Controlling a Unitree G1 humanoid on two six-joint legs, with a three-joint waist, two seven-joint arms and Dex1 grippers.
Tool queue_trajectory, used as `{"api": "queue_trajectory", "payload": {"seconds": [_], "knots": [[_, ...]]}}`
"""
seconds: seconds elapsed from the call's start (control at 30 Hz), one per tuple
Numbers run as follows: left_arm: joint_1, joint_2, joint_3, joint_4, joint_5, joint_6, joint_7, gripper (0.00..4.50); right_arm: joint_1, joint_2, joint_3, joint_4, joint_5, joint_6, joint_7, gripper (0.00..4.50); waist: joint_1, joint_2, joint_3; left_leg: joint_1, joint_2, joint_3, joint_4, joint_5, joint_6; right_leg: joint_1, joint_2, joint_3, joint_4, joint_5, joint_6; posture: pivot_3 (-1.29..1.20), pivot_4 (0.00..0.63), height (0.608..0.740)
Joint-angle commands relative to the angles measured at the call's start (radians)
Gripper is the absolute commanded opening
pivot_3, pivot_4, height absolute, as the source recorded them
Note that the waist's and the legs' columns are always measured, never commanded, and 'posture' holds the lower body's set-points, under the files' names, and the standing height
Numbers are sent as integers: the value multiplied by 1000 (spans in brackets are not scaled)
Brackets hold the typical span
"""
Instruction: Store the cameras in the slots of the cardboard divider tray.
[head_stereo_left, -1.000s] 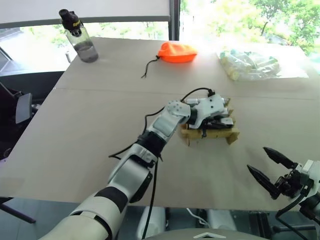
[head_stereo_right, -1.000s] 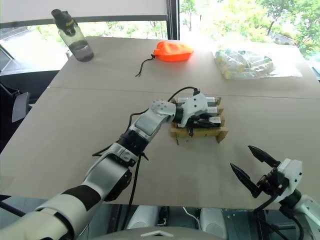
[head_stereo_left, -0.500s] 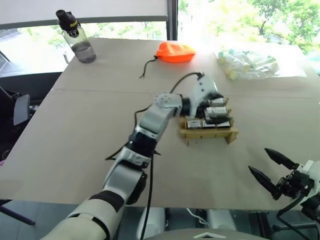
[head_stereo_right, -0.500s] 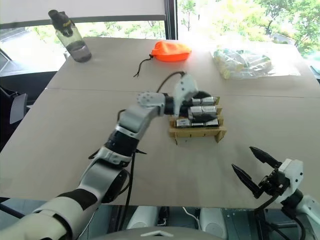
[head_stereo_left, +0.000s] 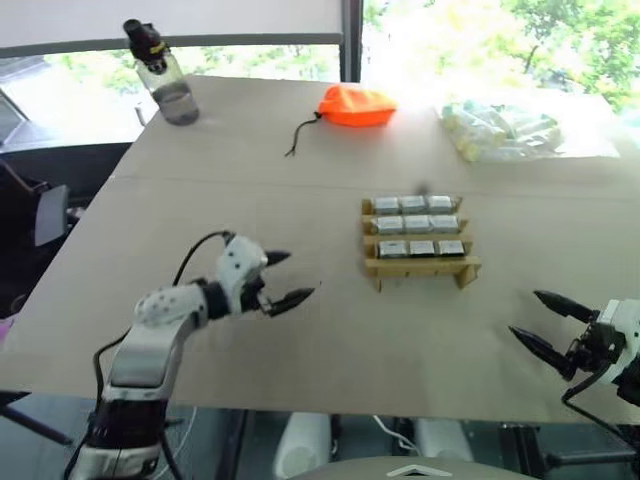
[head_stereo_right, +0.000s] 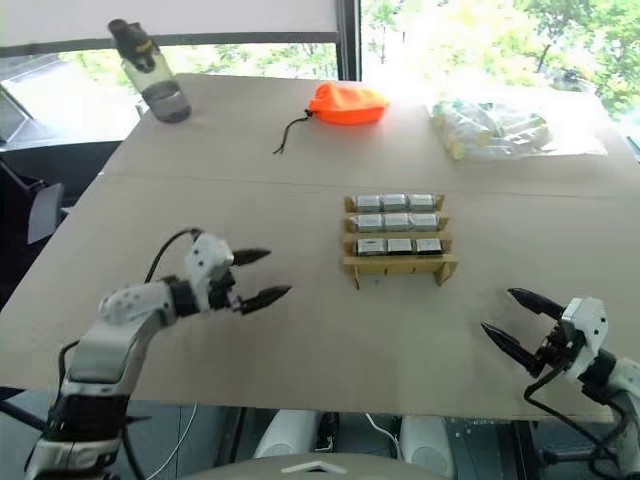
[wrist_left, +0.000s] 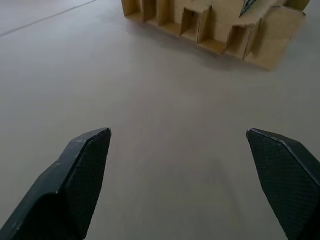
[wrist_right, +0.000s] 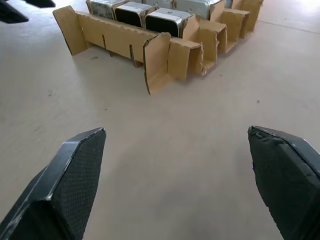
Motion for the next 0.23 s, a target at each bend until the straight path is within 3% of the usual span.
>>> {"api": "queue_trajectory", "payload": {"seconds": [0.03,0.23], "knots": [[61,-35,36,-13,-22,-107,39,4481,-62,-47,-2,113,-28,-30,89,4500,3,1,-1,1,0,-1,0,0,0,1,0,-1,0,0,0,0,150,726],[83,-66,19,-3,-40,-162,54,4481,-171,-82,11,241,-55,-28,173,4500,5,1,-1,1,0,-1,0,0,0,2,1,-3,0,0,0,0,150,726]]}}
